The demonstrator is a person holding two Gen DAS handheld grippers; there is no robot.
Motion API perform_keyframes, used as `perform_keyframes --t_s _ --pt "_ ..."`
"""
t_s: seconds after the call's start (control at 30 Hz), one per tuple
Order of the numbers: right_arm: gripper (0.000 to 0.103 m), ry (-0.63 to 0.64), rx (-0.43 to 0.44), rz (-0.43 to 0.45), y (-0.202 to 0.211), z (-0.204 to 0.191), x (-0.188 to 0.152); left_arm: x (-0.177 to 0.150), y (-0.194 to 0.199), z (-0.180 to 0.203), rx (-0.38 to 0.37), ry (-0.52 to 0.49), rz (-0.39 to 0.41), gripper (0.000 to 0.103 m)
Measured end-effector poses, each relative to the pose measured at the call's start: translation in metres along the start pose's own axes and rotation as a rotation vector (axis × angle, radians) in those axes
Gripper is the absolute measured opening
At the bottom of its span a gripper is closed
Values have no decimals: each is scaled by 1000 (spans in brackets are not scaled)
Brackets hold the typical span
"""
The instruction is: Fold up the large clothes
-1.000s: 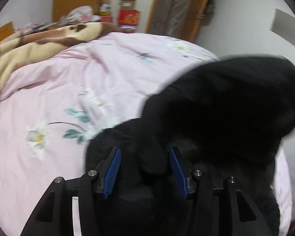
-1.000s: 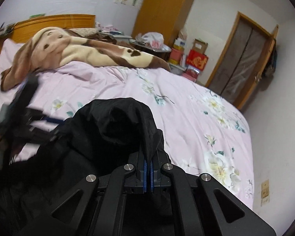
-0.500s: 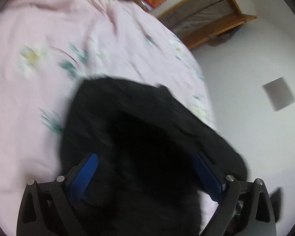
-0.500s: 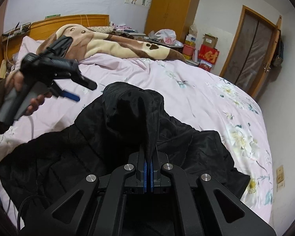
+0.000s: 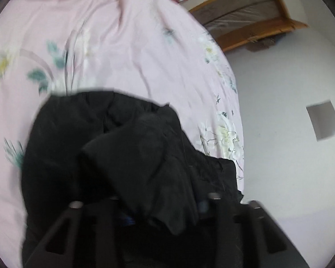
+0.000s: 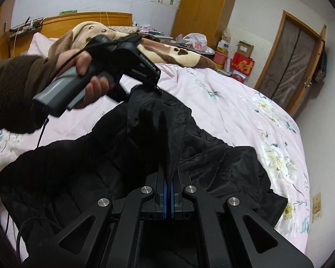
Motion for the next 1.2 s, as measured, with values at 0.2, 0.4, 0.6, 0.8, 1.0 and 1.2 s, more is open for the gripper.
perform_keyframes --t_s 0.2,0.4,0.6,0.8,1.0,1.2 --pt "1 55 55 -19 -5 -31 -12 -16 14 -29 166 -205 2 28" --pt "1 120 69 -116 -24 -59 -43 -29 20 -78 285 -193 -20 64" --pt "5 -45 49 -138 -28 -39 -41 -51 53 -56 229 -99 11 78" --pt "19 -220 43 -76 -3 -7 -27 -112 58 -13 140 -154 -80 88" --pt "31 -278 3 -87 27 22 -46 -145 32 41 -12 -77 -163 98" --pt "31 -401 -53 -100 47 60 -74 -158 -10 58 100 -93 -192 102"
Point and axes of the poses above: each gripper's, at about its wrist camera, not at the fingertips, and y roughly against the way its jaws point, z to its right, x to its top, the point moved 9 cm from there along -y, roughly the way its jaws point, and after that the axes turned 14 degrees about -x, right-handed, at the moved point
